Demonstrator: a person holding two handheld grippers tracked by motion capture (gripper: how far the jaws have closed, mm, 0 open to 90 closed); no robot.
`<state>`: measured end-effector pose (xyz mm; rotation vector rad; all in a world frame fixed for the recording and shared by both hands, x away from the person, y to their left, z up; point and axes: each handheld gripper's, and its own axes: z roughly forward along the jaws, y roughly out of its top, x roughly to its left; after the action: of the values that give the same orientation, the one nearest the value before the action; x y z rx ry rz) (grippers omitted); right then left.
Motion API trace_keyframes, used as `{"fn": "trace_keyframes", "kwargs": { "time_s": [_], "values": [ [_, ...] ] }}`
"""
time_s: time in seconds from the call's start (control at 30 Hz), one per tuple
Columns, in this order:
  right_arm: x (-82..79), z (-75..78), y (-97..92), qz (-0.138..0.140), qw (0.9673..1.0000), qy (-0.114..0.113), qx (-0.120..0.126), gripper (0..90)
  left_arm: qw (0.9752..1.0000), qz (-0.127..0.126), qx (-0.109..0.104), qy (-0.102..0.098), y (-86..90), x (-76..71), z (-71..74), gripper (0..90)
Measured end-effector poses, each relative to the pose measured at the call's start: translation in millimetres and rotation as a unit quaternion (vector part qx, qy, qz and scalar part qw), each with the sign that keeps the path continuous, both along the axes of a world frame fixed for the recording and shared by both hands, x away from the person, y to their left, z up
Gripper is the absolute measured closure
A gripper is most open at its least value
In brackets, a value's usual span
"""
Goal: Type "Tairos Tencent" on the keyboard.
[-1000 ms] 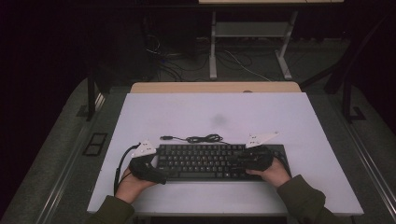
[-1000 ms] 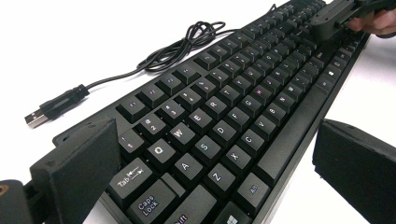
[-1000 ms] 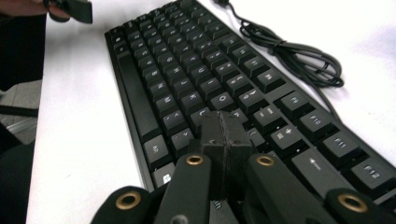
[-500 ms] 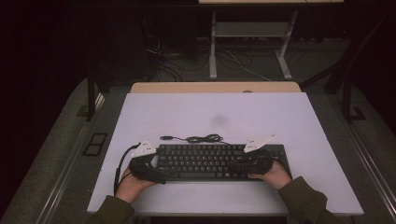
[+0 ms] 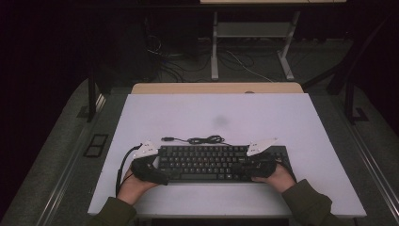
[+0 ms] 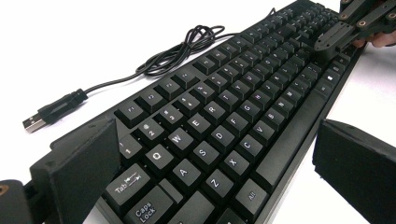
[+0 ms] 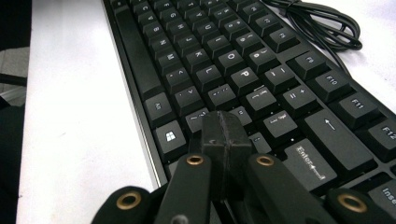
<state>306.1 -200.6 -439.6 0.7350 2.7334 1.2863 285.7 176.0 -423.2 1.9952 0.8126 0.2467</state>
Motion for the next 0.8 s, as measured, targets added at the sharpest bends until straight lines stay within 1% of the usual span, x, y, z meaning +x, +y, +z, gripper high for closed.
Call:
{"fn": "trace_keyframes", "kwargs": {
  "time_s": [0.03, 0.27, 0.5, 0.53, 0.7, 0.8],
  "values": [
    [-0.3, -0.6, 0.3, 0.001, 1.0000, -0.001, -0.004, 89.3, 1.0000, -0.001, 0.001, -0.001, -0.4, 0.3, 0.2, 0.1],
    [-1.0, -0.9, 0.4, -0.001, 1.0000, -0.001, -0.004, 89.3, 1.0000, -0.002, -0.001, -0.001, -5.9, 2.5, 1.2, 0.1],
    [-1.0, -1.1, 0.3, -0.001, 1.0000, -0.002, -0.004, 89.3, 1.0000, -0.004, 0.001, -0.001, -12.9, 7.1, 2.1, 0.5],
    [-1.0, -1.1, 0.3, -0.001, 1.0000, -0.002, -0.004, 89.3, 1.0000, -0.004, -0.001, -0.001, -14.3, 7.6, 2.0, 1.1],
    [-1.4, -1.1, 0.6, -0.001, 1.0000, -0.004, -0.005, 89.3, 1.0000, -0.007, -0.001, -0.002, -20.6, 10.9, 2.6, 7.4],
    [-1.5, -1.2, 0.6, -0.001, 1.0000, -0.004, -0.005, 89.3, 0.9999, -0.007, -0.008, 0.000, -23.3, 13.4, 2.5, 14.6]
  ]
}}
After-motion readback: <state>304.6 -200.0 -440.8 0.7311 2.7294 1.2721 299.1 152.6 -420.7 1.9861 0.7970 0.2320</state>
